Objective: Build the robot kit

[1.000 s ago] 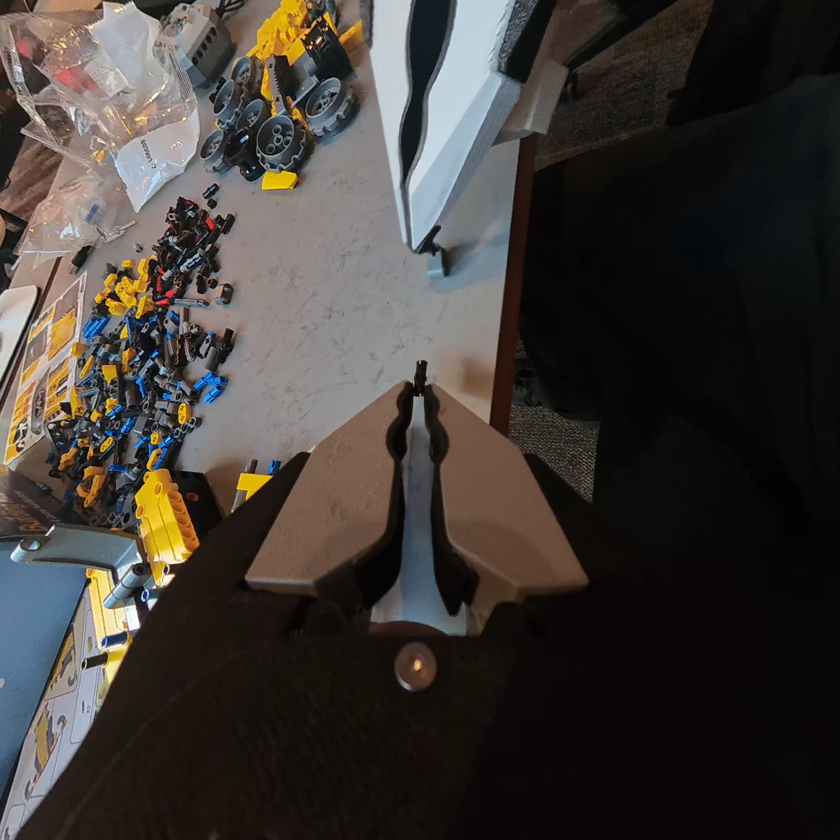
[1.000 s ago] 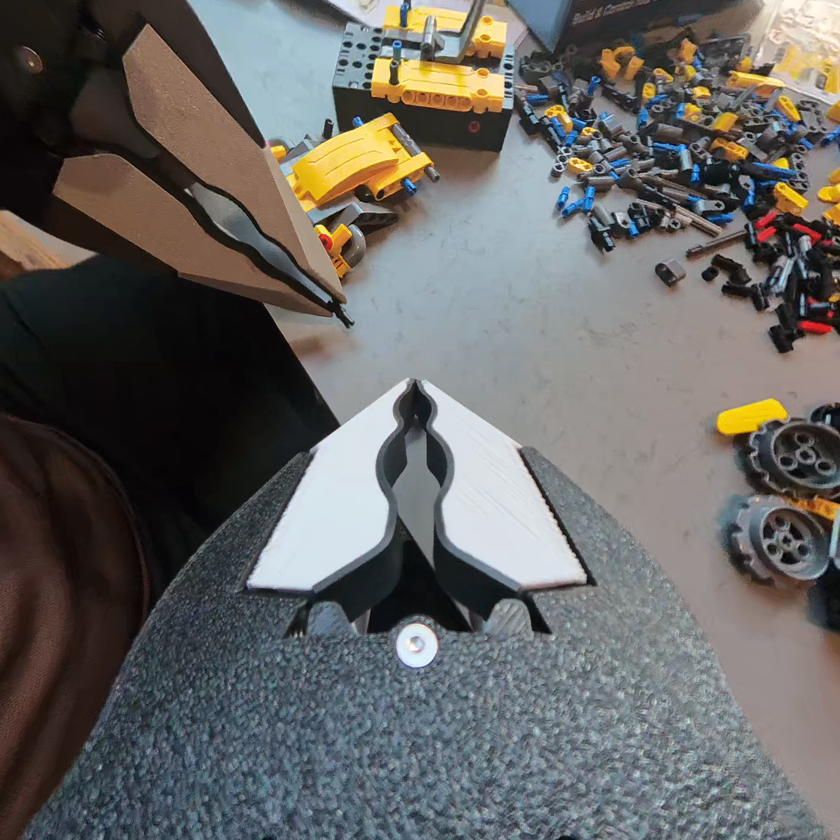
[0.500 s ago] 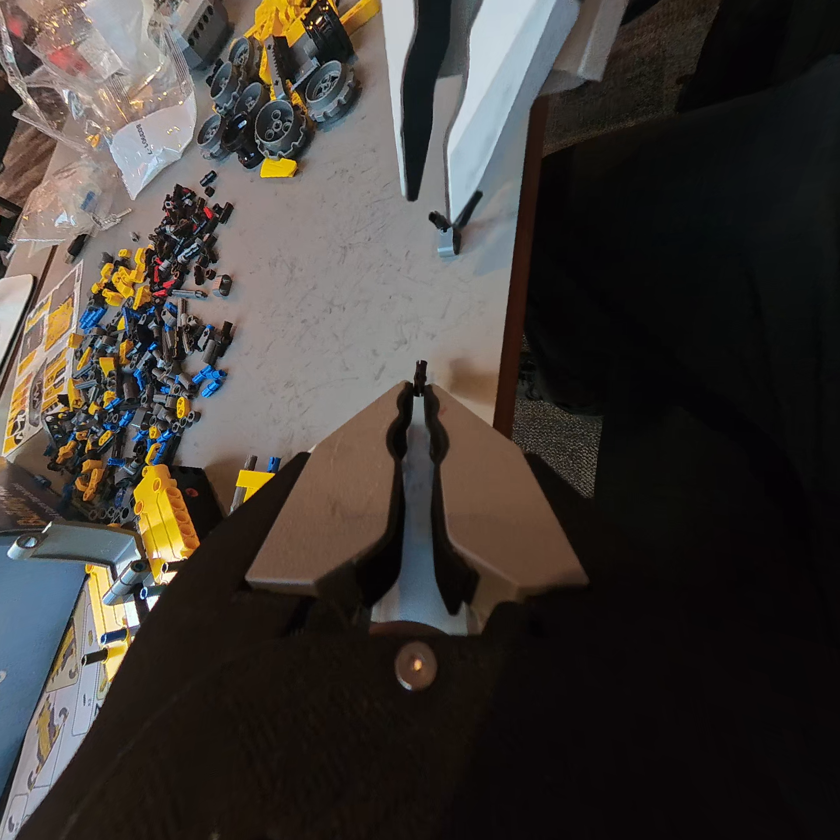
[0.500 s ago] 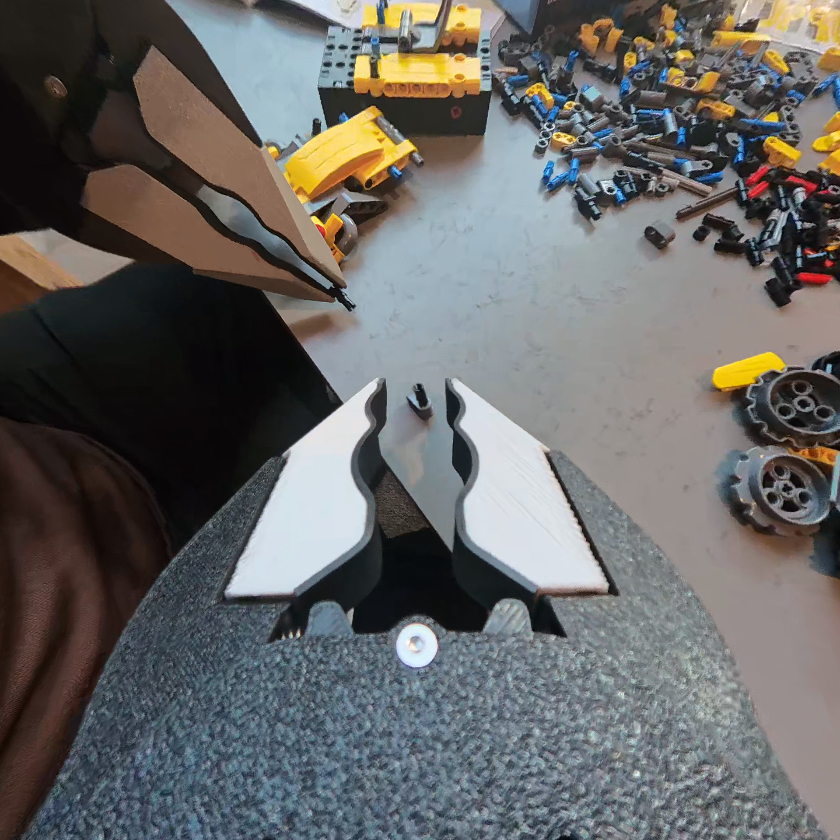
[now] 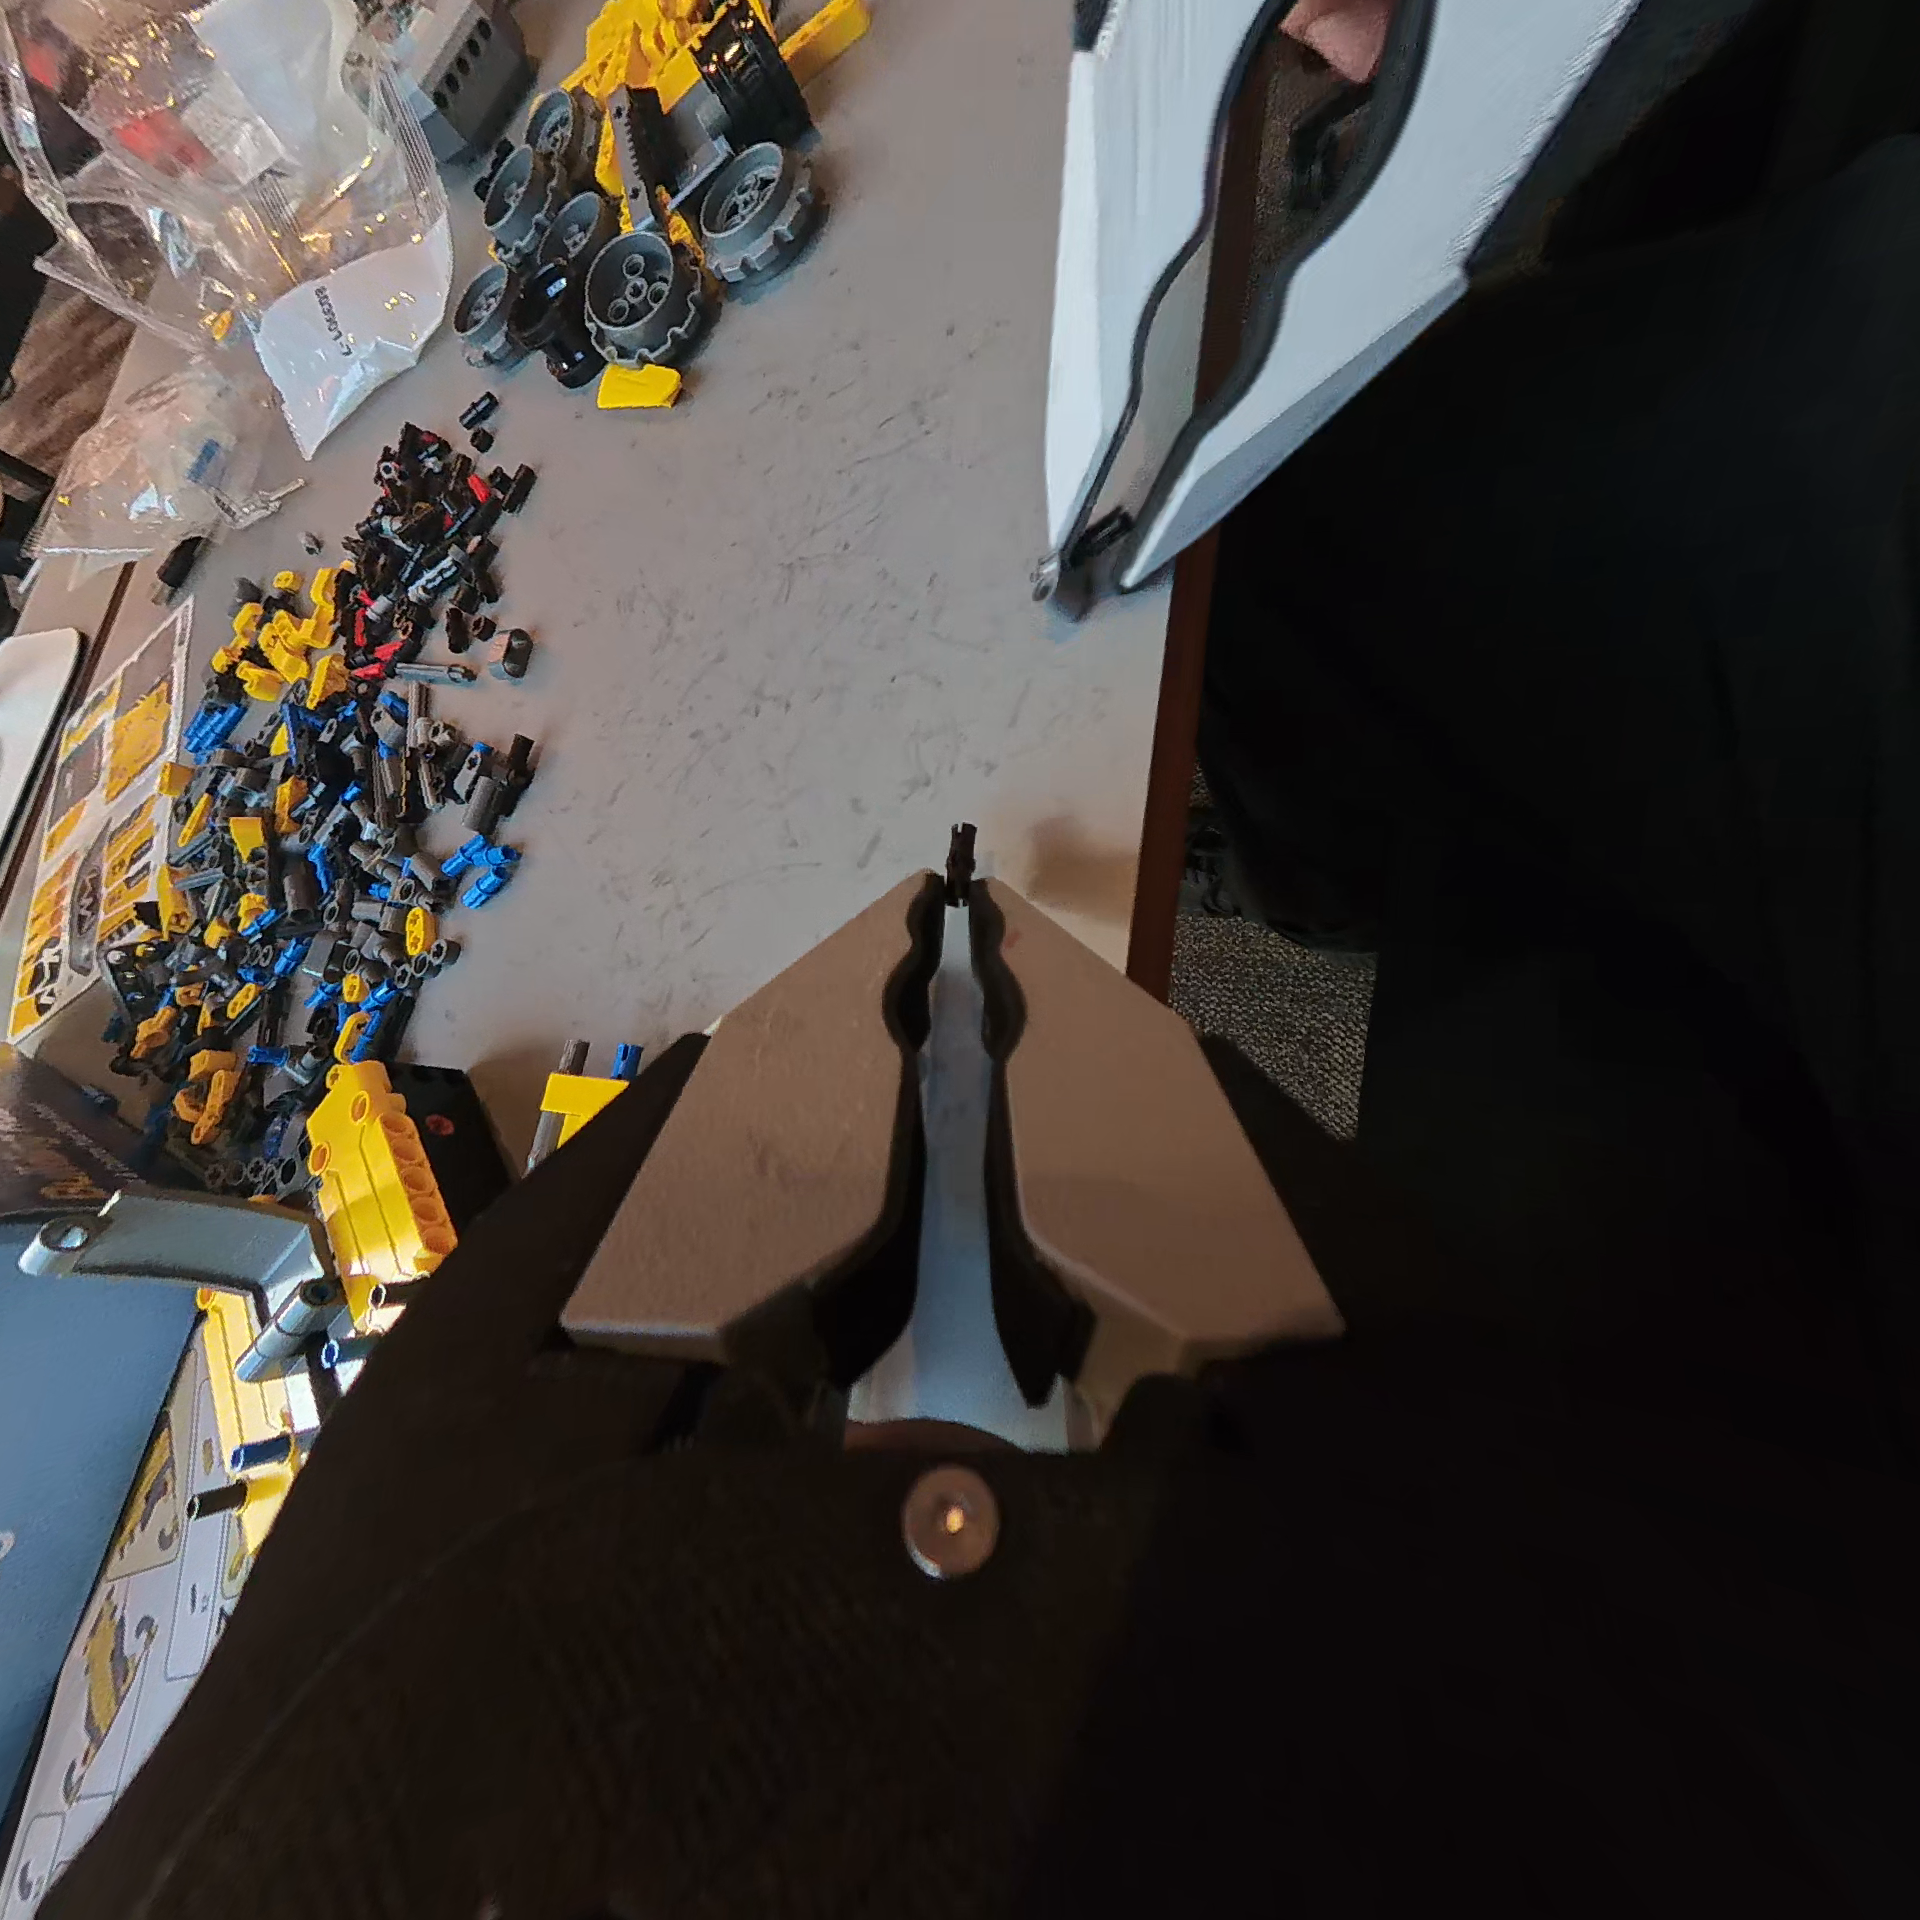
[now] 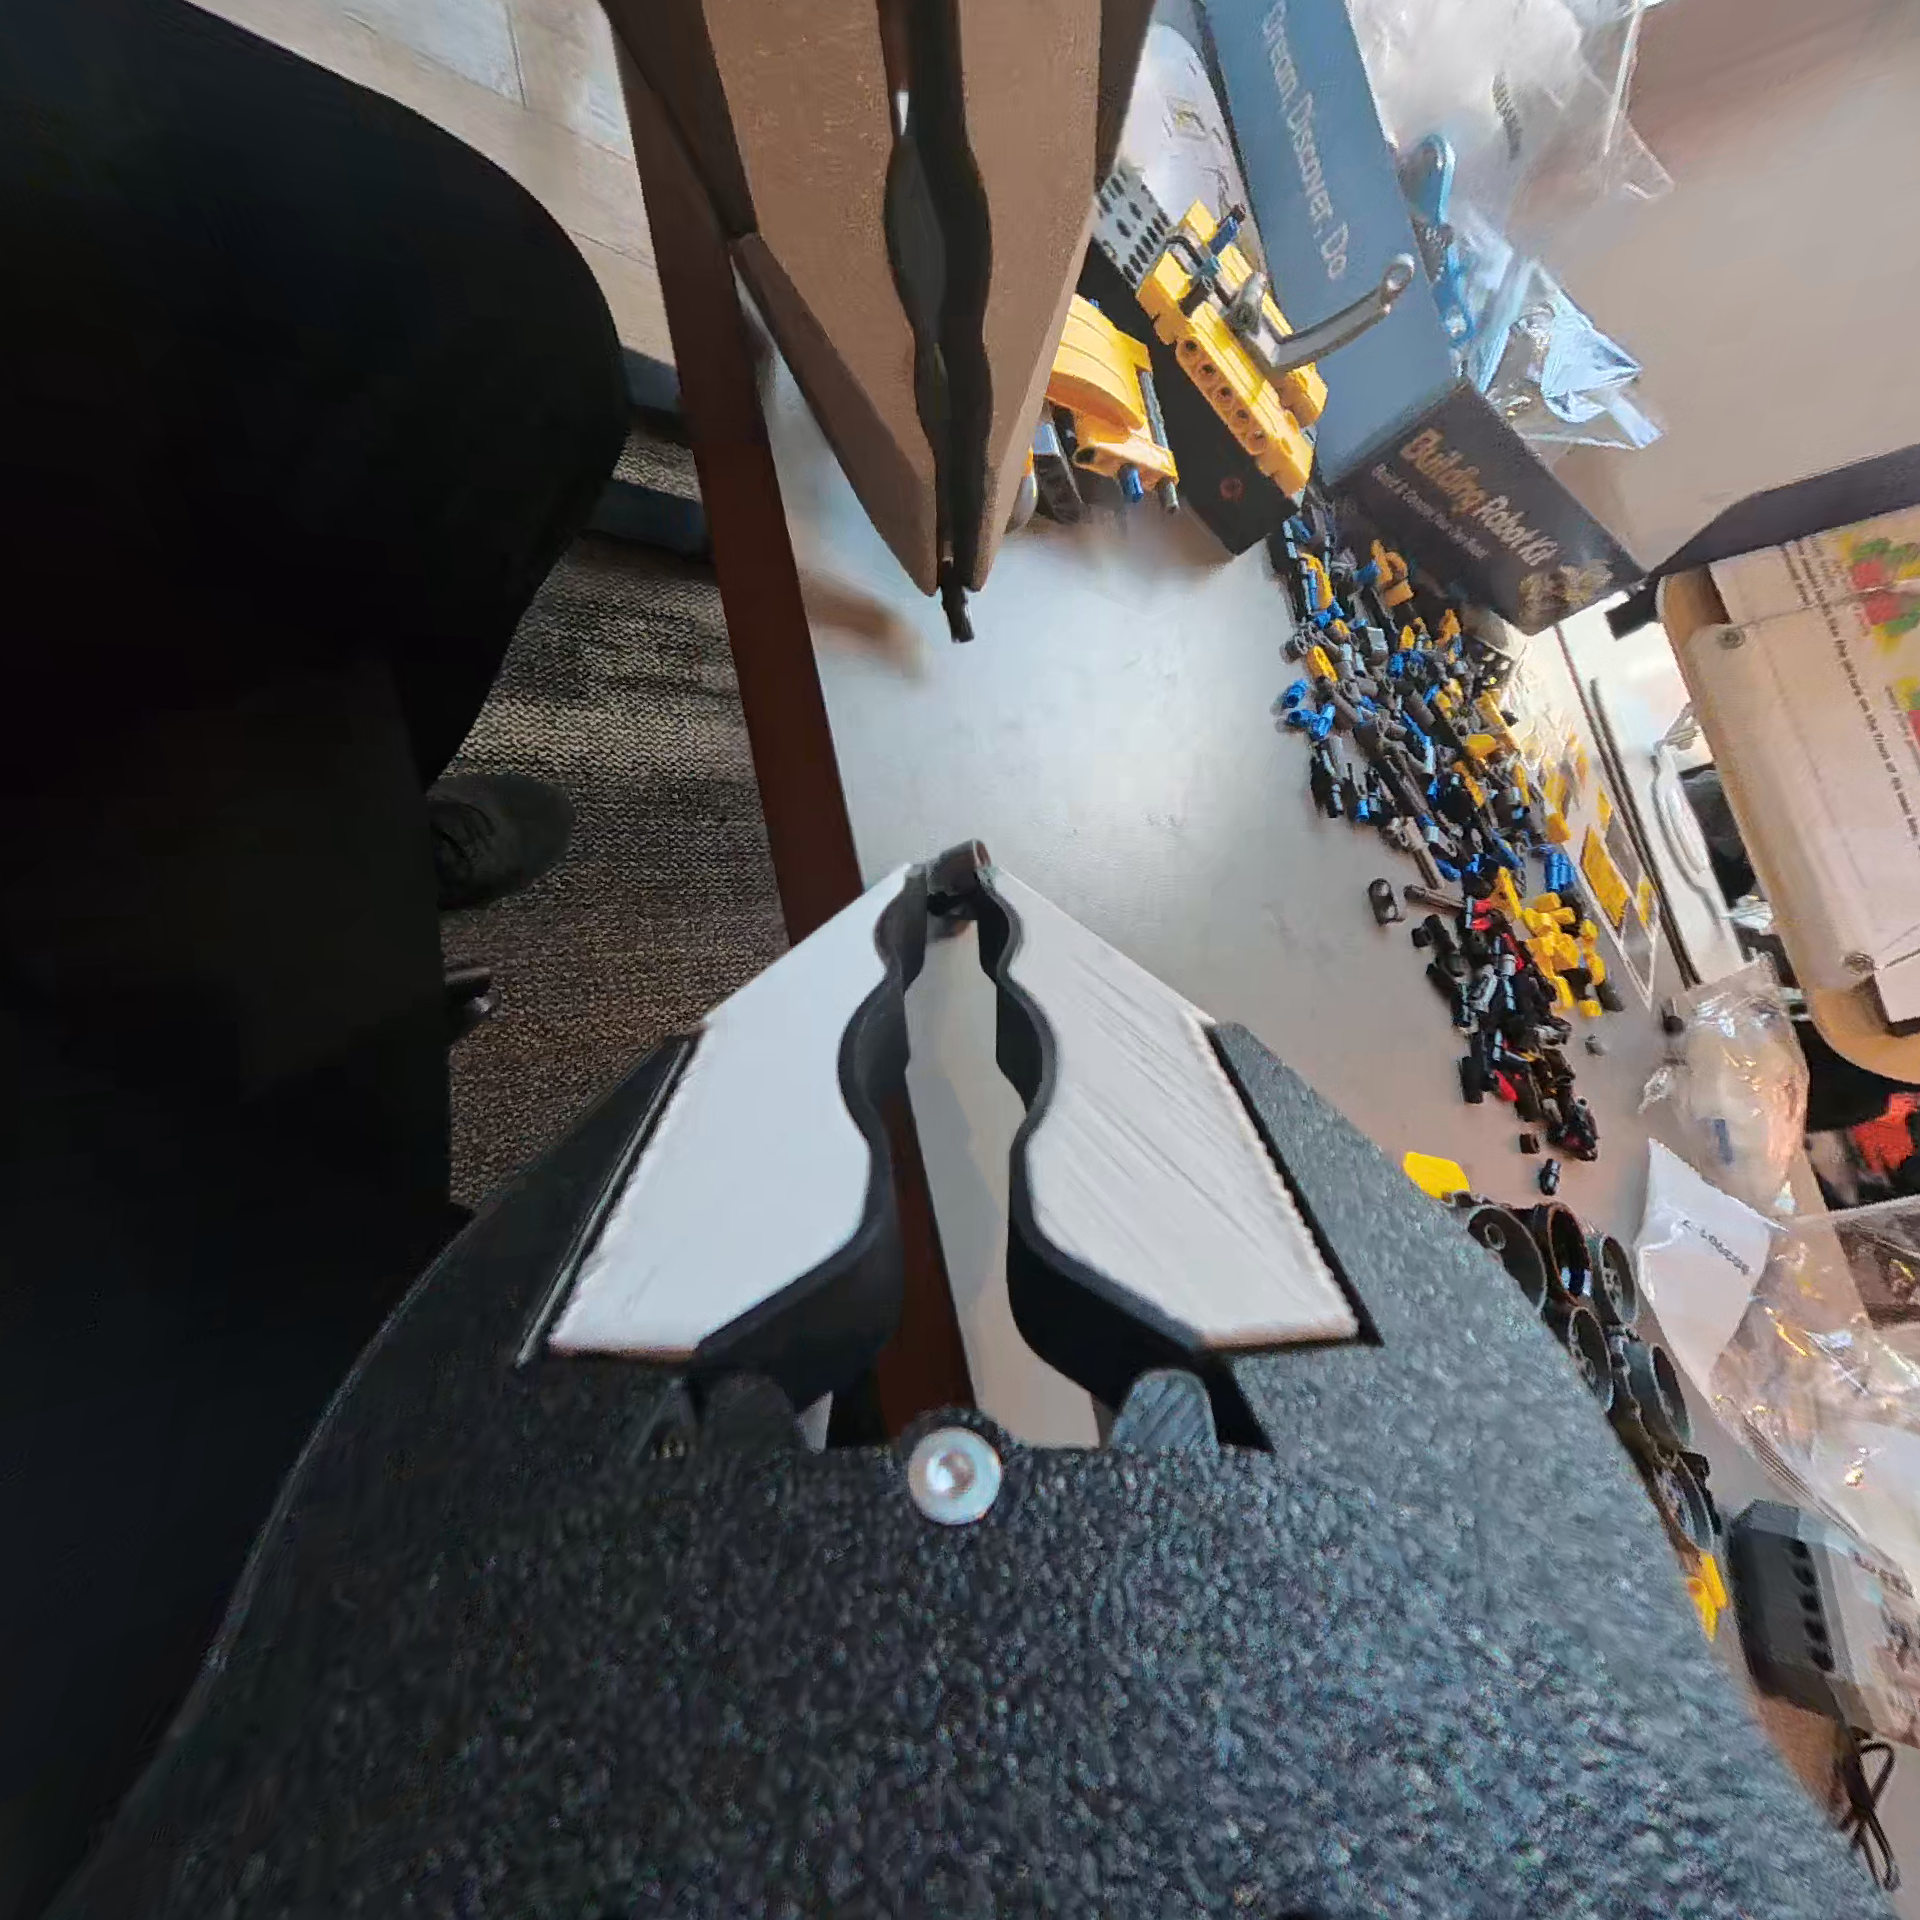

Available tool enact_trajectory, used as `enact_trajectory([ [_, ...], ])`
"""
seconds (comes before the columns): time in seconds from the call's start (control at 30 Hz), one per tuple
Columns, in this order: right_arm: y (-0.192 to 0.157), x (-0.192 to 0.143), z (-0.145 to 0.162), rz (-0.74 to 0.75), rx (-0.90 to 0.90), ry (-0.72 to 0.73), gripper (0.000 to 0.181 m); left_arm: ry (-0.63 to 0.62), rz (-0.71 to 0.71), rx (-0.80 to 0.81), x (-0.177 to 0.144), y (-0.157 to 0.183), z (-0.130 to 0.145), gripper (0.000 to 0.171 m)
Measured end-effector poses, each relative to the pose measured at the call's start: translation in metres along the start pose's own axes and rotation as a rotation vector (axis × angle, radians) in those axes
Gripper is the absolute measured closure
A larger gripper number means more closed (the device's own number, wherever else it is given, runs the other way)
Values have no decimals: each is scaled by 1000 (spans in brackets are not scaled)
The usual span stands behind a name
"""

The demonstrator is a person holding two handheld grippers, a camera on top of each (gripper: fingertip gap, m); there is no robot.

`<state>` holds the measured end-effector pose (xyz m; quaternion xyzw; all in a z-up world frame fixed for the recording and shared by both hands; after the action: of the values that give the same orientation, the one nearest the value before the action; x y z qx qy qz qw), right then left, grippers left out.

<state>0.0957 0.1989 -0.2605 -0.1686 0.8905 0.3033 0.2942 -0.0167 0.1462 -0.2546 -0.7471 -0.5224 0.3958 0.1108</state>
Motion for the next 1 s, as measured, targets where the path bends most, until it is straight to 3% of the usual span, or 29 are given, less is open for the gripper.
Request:
enact_trajectory([
  [0.2,1,-7,3,-10,18,-4,168,-10,1,-9,1,-1,1,170],
  [0.43,-1,-15,1,-49,180,6,162,-13,5,1,1,0,1,170],
  [0.6,7,-24,-21,-95,338,111,181,50,10,-47,-7,2,-10,170],
  [0.67,8,-23,-35,-132,387,174,171,47,11,-22,-11,5,-15,170],
  [0.73,10,-22,-43,-133,364,200,170,35,11,10,-15,8,-20,170],
  [0.83,7,-17,-49,-114,209,119,167,14,65,10,-23,12,-30,170],
  [1.0,-5,-7,-61,-45,-21,-24,167,-109,328,-254,-28,0,-39,170],
])
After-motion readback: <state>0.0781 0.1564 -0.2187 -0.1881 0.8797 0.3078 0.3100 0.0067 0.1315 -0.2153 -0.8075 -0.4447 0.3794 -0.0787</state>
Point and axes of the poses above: each gripper's, where its closed fingertips meet, x out along the fingers, z out of its underside, y = z × x across the jaws, the point moved 5 cm from there along -x, back along the fingers, and after that the axes turned 15 degrees about -z, right-handed, at the moved point
